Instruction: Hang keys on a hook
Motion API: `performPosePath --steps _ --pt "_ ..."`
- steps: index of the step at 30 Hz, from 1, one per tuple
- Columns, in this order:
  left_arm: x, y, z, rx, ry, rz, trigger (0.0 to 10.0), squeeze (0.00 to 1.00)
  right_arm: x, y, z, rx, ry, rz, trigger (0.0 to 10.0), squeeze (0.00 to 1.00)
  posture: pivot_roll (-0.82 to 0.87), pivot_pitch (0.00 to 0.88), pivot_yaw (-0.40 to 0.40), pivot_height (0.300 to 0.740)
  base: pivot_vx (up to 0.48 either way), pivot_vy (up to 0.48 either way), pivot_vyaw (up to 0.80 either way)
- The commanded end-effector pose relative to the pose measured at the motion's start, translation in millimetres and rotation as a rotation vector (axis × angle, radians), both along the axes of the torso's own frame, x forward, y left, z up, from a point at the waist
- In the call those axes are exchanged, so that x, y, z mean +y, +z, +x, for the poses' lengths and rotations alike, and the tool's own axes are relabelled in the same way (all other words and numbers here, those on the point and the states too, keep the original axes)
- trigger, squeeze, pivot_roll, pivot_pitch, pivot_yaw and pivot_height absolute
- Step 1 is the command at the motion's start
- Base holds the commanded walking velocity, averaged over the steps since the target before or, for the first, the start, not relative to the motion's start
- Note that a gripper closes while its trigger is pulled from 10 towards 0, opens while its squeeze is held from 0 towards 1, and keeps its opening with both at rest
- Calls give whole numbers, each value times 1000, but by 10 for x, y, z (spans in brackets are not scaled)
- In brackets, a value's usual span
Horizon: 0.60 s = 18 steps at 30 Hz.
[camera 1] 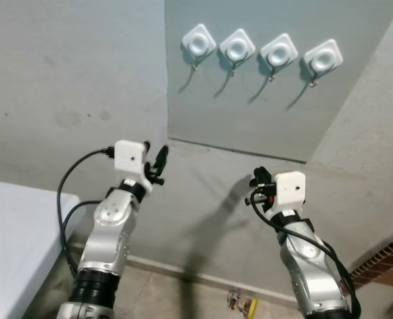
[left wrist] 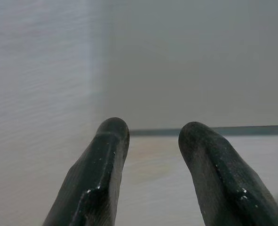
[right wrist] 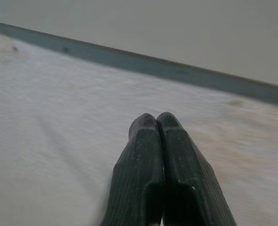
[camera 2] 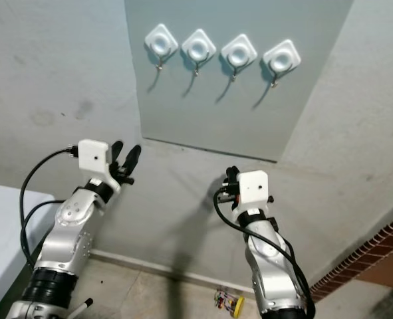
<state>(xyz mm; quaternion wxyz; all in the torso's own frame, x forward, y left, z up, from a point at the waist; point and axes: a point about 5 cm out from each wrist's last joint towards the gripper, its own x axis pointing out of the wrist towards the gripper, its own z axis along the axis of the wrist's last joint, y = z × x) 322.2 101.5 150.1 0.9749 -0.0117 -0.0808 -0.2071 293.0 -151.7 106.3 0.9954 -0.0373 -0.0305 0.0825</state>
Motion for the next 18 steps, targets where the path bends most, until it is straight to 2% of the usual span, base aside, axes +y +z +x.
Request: performPosePath --steps 1,7,9,11,16,18 --pt "28 96 -10 -52 -17 14 10000 0 17 36 5 -14 4 6 10000 0 -42 0 -27 740 0 0 0" --pt "-82 221 -49 -101 -120 62 10000 0 93 253 41 -81 136 49 10000 0 -39 0 -26 740 0 0 0" --pt "-124 314 -62 -141 -157 78 10000 0 136 421 80 -127 199 84 10000 0 -39 0 -26 740 0 0 0" --pt "-137 342 -62 -149 -167 77 10000 0 153 476 90 -143 222 91 10000 0 -38 0 -27 740 0 0 0" --pt "-235 587 -78 -228 -235 77 10000 0 251 891 169 -265 333 138 10000 0 -34 0 -31 740 0 0 0" --pt "-250 628 -81 -240 -243 71 10000 0 261 951 182 -282 342 138 10000 0 -34 0 -31 740 0 0 0"
